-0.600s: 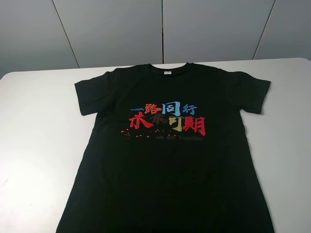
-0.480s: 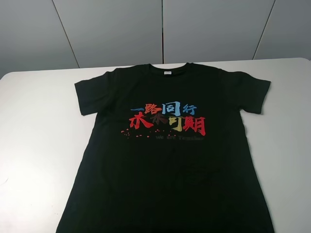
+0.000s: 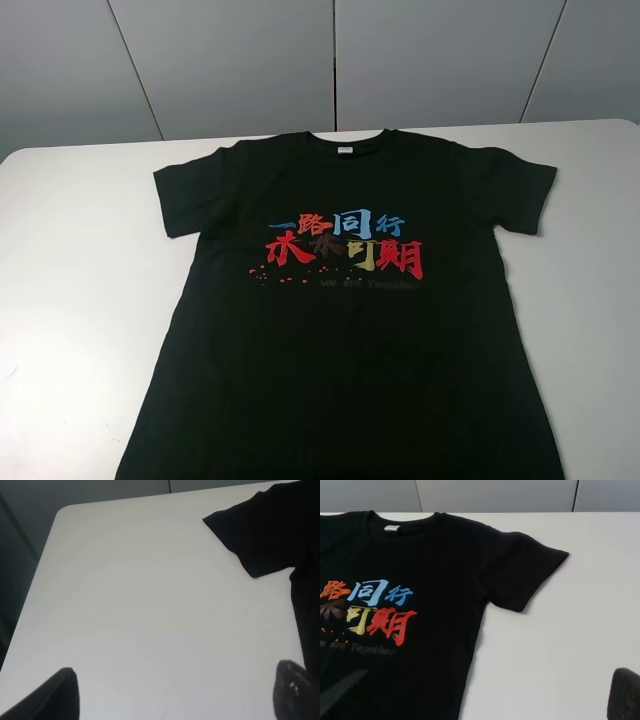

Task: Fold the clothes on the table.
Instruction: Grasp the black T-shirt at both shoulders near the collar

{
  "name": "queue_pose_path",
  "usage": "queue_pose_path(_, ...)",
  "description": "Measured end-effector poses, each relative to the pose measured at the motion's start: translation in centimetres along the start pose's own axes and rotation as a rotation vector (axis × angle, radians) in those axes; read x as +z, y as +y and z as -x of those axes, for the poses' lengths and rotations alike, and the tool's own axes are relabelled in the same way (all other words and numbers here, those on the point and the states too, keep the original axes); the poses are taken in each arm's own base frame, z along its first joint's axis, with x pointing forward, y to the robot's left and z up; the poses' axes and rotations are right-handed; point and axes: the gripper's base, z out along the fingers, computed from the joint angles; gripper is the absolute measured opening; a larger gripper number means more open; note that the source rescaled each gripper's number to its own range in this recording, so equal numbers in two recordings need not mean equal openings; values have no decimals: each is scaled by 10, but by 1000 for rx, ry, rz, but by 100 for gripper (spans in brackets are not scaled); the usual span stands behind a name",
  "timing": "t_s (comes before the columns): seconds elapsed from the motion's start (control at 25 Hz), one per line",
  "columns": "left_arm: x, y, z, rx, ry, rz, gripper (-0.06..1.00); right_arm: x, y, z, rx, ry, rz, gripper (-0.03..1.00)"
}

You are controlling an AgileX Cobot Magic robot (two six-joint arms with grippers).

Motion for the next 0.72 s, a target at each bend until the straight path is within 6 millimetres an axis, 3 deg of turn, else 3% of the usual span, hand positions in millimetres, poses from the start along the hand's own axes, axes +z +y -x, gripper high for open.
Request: queue_pose_path(0.72, 0, 0, 0, 2, 0, 4, 100, 0, 0, 0, 0, 0, 0, 100)
